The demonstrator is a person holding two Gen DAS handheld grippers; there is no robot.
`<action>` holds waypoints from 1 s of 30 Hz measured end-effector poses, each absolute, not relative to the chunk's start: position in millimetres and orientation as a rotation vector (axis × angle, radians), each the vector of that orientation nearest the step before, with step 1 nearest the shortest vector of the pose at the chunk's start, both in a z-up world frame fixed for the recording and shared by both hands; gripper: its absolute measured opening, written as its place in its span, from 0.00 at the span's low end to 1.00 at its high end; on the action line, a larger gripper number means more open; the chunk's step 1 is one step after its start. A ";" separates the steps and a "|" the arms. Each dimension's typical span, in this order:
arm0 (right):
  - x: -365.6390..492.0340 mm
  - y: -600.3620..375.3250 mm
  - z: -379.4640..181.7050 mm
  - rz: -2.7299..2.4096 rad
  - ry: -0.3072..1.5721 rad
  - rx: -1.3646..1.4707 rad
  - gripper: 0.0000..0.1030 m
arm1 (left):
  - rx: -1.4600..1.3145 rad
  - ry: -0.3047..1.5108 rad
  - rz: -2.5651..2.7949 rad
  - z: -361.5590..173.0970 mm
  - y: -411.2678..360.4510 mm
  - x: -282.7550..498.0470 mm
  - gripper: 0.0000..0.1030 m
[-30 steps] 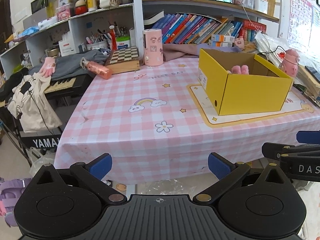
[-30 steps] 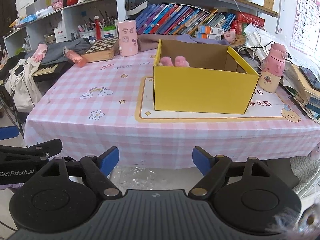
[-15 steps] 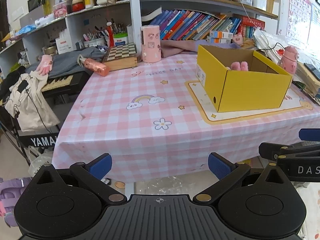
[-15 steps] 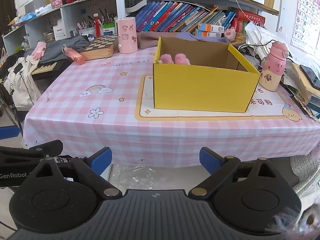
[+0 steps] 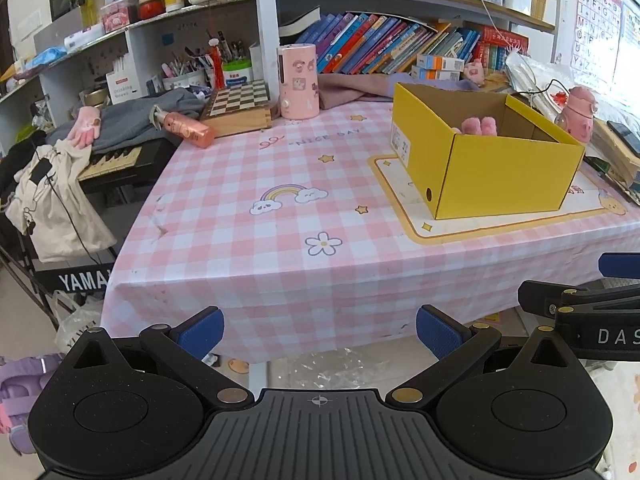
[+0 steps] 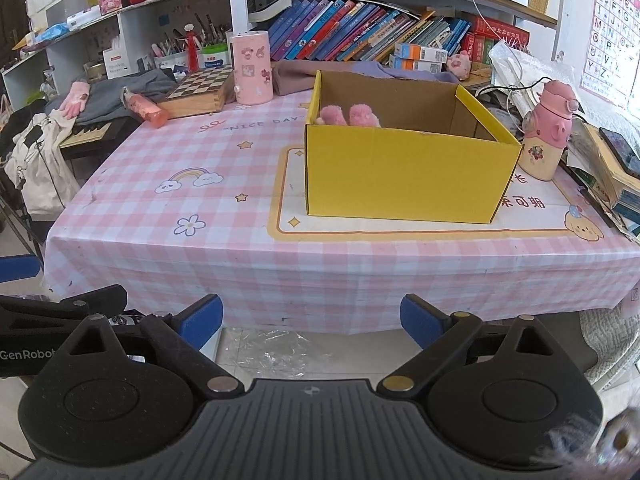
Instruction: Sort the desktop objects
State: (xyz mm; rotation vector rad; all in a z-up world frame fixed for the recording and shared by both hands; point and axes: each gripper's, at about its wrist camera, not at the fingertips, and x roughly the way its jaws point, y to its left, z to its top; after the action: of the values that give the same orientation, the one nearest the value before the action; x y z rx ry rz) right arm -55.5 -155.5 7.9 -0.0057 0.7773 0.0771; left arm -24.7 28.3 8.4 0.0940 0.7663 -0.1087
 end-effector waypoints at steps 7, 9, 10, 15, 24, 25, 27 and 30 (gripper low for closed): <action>-55.1 -155.5 7.9 0.079 0.779 -0.006 0.93 | 0.092 0.765 -0.106 9.3 30.3 -23.7 1.00; -53.9 -155.3 7.5 0.080 0.780 -0.007 0.93 | 0.088 0.766 -0.104 9.2 31.1 -23.1 1.00; -53.6 -155.1 7.2 0.081 0.780 -0.008 0.93 | 0.086 0.767 -0.104 9.0 31.7 -23.0 1.00; -51.7 -152.9 6.8 0.083 0.780 -0.012 0.93 | 0.069 0.769 -0.107 8.5 34.8 -21.6 1.00; -50.9 -152.1 7.0 0.081 0.782 -0.014 0.93 | 0.068 0.781 -0.113 5.6 35.6 -18.1 1.00; -50.5 -151.9 6.9 0.080 0.783 -0.014 0.93 | 0.068 0.784 -0.114 5.0 35.8 -17.5 1.00; -49.6 -151.3 6.4 0.080 0.787 -0.013 0.93 | 0.069 0.788 -0.115 3.9 35.7 -16.5 1.00; -48.0 -150.6 5.8 0.079 0.792 -0.014 0.93 | 0.070 0.790 -0.114 3.1 36.1 -15.0 1.00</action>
State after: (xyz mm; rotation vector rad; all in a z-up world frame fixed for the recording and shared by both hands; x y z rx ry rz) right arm -48.0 -150.6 5.8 -0.0136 0.7917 0.0791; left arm -15.0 36.1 3.1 0.0704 0.7903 -0.1140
